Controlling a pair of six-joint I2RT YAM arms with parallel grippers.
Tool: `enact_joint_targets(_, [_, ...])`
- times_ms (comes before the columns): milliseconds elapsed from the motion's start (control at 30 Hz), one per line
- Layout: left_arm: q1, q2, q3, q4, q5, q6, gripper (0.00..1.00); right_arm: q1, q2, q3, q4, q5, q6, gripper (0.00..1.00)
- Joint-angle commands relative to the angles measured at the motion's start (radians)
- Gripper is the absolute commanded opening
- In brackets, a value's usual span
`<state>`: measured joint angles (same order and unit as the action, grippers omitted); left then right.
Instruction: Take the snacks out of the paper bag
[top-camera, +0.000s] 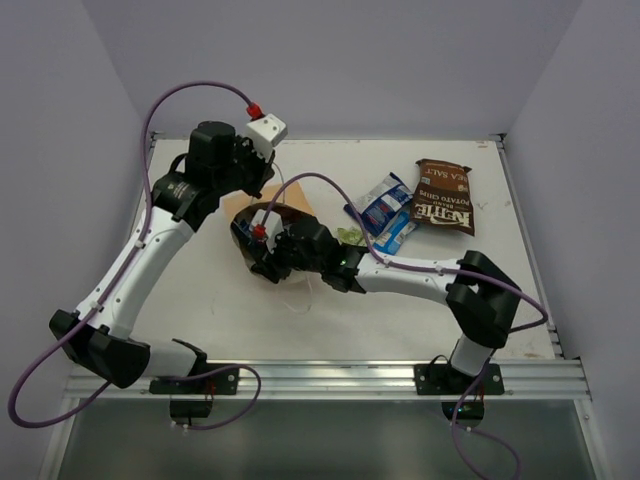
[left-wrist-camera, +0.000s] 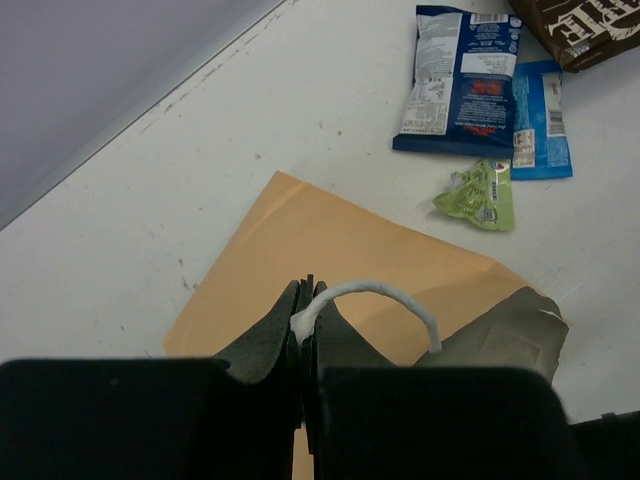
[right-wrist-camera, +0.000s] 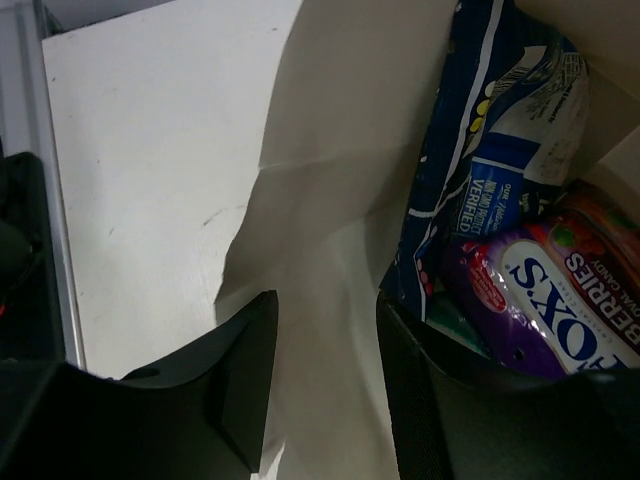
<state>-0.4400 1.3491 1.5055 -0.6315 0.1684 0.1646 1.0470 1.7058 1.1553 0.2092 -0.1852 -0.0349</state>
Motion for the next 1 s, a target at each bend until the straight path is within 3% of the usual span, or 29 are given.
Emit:
enact_joint_targets(0, [-0.003, -0.005, 0.059, 0.0, 0.005, -0.033, 0.0, 0.001, 0.043, 0.003, 0.188, 0.052, 0.065, 0.47])
enact_joint_targets(433, [-0.003, -0.013, 0.062, 0.001, 0.019, -0.045, 0.0, -0.002, 0.232, 0.083, 0.297, 0.194, 0.055, 0.49])
enact_joint_targets(500, [-0.003, -0.013, 0.061, 0.003, 0.016, -0.045, 0.0, -0.002, 0.25, 0.098, 0.302, 0.21, 0.053, 0.43])
enact_joint_targets(567, [-0.003, -0.013, 0.061, 0.004, 0.003, -0.042, 0.0, -0.002, 0.244, 0.095, 0.294, 0.21, 0.049, 0.2])
enact_joint_targets(633, [-0.003, -0.013, 0.055, 0.004, -0.012, -0.04, 0.0, -0.002, 0.186, 0.052, 0.285, 0.199, 0.043, 0.0])
enact_joint_targets(967, [-0.003, -0.01, 0.001, 0.038, -0.167, -0.017, 0.0, -0.002, -0.259, -0.115, 0.043, 0.066, -0.04, 0.0])
